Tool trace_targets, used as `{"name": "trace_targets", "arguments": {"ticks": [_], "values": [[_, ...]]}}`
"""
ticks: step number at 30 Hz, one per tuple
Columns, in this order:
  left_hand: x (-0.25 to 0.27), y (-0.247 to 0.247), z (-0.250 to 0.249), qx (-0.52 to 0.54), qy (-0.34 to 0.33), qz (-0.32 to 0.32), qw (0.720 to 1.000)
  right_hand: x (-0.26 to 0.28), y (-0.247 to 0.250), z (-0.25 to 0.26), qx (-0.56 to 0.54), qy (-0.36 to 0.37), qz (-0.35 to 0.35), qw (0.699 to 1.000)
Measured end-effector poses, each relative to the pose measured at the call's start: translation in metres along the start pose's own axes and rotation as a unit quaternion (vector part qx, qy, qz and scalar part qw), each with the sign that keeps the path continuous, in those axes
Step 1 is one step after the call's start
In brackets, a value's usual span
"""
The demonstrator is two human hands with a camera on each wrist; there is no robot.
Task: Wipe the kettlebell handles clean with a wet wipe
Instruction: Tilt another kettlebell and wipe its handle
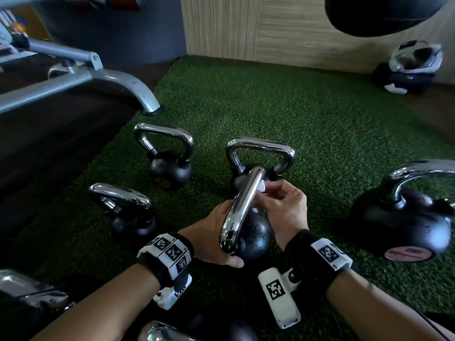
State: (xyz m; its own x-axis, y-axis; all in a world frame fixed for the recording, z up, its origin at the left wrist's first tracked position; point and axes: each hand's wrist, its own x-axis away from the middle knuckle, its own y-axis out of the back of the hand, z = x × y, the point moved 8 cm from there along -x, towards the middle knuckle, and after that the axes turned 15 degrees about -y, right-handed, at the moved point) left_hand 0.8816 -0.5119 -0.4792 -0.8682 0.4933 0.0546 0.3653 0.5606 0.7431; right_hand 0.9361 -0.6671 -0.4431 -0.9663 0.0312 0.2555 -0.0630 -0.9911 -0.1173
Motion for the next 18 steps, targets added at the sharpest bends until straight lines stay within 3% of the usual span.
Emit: {"name": "trace_targets", "arguments": {"ticks": [7, 18], "values": [[0.000, 0.002, -0.006, -0.029, 0.007, 0.021, 0.999, -0.024, 0.010, 0.007, 0.139, 0.029, -0.122, 0.982], [0.001, 0.002, -0.015, -0.048, 0.008, 0.033, 0.998, -0.031, -0.005, 0.003, 0.293, -0.007, -0.110, 0.950]]}}
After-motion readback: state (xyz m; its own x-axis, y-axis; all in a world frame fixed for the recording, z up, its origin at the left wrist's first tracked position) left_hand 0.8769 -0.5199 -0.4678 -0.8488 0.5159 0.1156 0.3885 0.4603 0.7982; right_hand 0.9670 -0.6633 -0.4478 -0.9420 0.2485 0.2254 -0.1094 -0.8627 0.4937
